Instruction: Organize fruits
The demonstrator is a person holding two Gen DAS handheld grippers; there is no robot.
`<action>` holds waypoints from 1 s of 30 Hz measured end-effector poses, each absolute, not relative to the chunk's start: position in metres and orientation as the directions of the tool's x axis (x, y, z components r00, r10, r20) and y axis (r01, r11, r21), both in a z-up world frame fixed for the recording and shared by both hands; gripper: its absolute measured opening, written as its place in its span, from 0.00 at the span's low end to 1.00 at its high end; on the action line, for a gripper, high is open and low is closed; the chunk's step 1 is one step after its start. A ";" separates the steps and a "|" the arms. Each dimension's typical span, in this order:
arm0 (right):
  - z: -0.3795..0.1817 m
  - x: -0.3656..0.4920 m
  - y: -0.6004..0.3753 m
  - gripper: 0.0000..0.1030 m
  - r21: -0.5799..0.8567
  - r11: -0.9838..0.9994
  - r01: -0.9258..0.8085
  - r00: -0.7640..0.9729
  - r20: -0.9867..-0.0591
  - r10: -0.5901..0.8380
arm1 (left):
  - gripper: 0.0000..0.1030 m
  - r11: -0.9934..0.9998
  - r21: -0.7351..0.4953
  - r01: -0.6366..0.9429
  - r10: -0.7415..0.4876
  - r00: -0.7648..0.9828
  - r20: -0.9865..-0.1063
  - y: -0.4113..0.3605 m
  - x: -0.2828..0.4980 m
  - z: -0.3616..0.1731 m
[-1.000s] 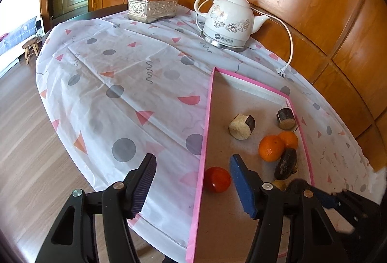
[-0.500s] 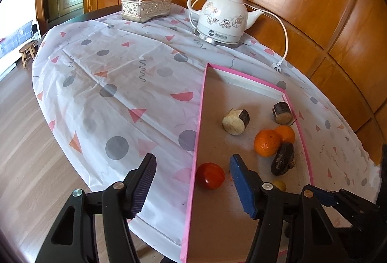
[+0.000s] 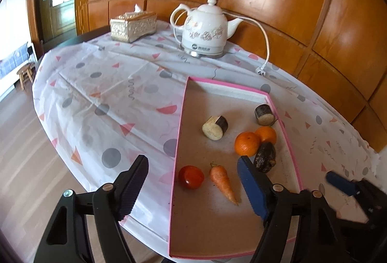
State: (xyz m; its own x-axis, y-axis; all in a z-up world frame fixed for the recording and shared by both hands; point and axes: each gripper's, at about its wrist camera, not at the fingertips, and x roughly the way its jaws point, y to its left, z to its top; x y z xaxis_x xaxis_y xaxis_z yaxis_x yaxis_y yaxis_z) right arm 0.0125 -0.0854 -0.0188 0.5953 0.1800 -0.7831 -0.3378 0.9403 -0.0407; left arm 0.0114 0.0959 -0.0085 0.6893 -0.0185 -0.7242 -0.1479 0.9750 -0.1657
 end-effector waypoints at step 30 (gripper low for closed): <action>-0.008 -0.022 -0.128 0.91 -0.030 0.995 -0.095 0.751 -0.659 0.052 | 1.00 0.987 0.027 -0.162 0.148 0.807 -0.573 0.056 -0.019 0.027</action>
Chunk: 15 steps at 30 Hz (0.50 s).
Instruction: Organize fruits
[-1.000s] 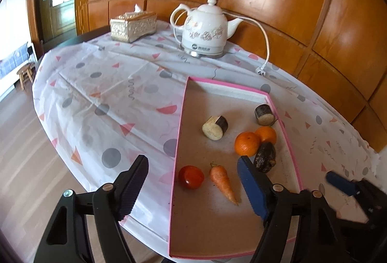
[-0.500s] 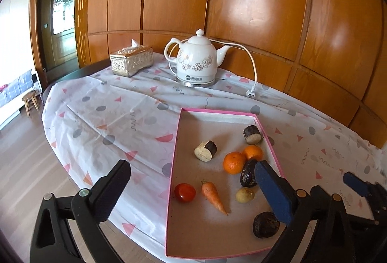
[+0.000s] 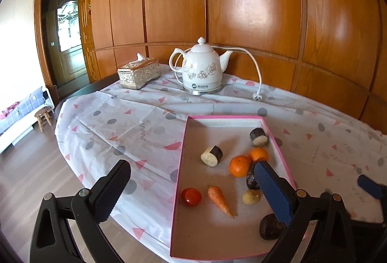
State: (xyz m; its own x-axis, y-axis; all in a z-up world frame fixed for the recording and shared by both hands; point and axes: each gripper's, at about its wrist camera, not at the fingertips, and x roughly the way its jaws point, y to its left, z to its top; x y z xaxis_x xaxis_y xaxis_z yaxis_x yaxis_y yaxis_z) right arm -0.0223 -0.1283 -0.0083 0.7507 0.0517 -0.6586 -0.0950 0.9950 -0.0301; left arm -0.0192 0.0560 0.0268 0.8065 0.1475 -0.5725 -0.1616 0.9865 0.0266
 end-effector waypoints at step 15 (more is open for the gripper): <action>-0.015 -0.020 -0.130 0.91 -0.034 0.995 -0.099 0.735 -0.676 0.050 | 1.00 0.987 -0.010 -0.163 0.126 0.801 -0.585 0.059 -0.018 0.019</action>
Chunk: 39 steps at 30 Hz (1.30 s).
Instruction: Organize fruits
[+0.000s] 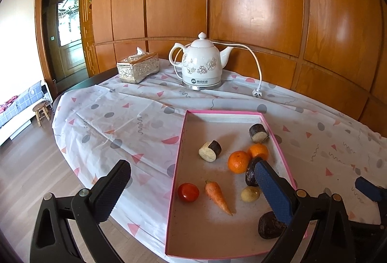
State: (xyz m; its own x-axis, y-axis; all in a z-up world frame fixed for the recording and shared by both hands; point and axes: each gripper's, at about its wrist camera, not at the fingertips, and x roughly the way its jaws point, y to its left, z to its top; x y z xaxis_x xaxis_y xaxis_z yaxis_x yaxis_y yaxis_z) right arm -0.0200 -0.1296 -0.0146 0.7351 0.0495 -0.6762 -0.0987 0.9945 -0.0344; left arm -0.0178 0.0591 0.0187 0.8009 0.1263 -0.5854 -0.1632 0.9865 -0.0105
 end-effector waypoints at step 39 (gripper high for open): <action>-0.015 -0.021 -0.121 0.91 -0.054 0.990 -0.130 0.730 -0.681 0.059 | 1.00 0.986 -0.012 -0.168 0.130 0.805 -0.579 0.059 -0.019 0.023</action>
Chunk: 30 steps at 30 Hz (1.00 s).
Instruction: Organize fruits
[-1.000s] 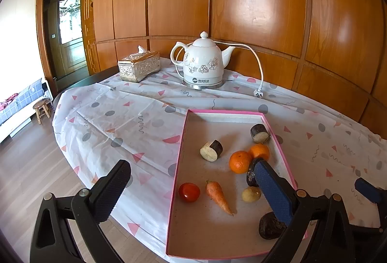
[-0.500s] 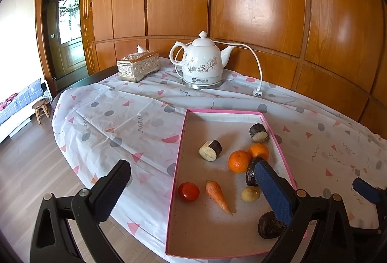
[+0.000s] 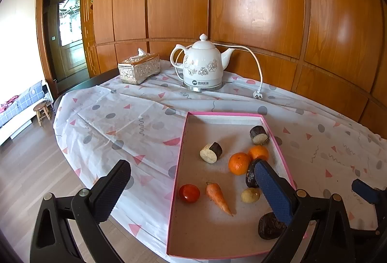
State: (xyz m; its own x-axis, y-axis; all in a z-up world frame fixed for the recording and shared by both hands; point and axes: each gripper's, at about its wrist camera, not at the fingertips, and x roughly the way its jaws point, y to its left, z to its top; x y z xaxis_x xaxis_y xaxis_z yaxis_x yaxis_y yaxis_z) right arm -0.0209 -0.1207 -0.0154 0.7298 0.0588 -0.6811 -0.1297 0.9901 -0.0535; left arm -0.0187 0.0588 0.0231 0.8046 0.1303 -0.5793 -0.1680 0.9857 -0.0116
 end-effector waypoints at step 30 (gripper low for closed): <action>-0.016 -0.022 -0.122 0.91 -0.051 0.990 -0.130 0.727 -0.684 0.060 | 1.00 0.988 -0.012 -0.155 0.120 0.808 -0.577 0.055 -0.020 0.026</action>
